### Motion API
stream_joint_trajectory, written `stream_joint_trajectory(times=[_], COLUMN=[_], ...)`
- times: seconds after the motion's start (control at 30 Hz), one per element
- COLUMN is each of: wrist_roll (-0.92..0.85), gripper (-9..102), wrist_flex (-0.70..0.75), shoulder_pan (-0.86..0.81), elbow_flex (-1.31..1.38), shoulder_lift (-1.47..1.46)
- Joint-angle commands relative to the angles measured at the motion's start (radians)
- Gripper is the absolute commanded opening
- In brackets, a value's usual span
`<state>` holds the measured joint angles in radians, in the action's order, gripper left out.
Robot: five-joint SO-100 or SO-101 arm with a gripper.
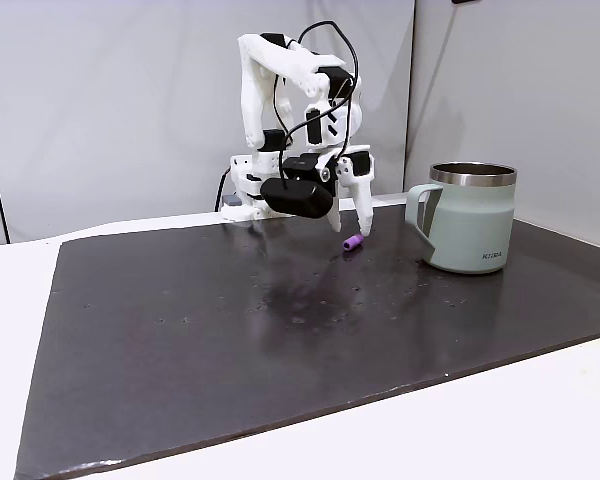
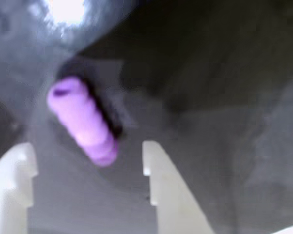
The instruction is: Grasp a pengrip and put it in the cup.
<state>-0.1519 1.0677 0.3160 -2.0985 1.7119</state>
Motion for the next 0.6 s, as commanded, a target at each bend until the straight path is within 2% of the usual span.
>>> stream_joint_trajectory(times=[0.0, 0.47, 0.57], wrist_roll=[-0.015, -0.055, -0.069], gripper=[21, 20, 16], wrist_flex=[-0.043, -0.064, -0.063], shoulder_pan=[-0.012, -0.014, -0.008], elbow_flex=[0.058, 0.112, 0.107], shoulder_lift=[-0.037, -0.178, -0.181])
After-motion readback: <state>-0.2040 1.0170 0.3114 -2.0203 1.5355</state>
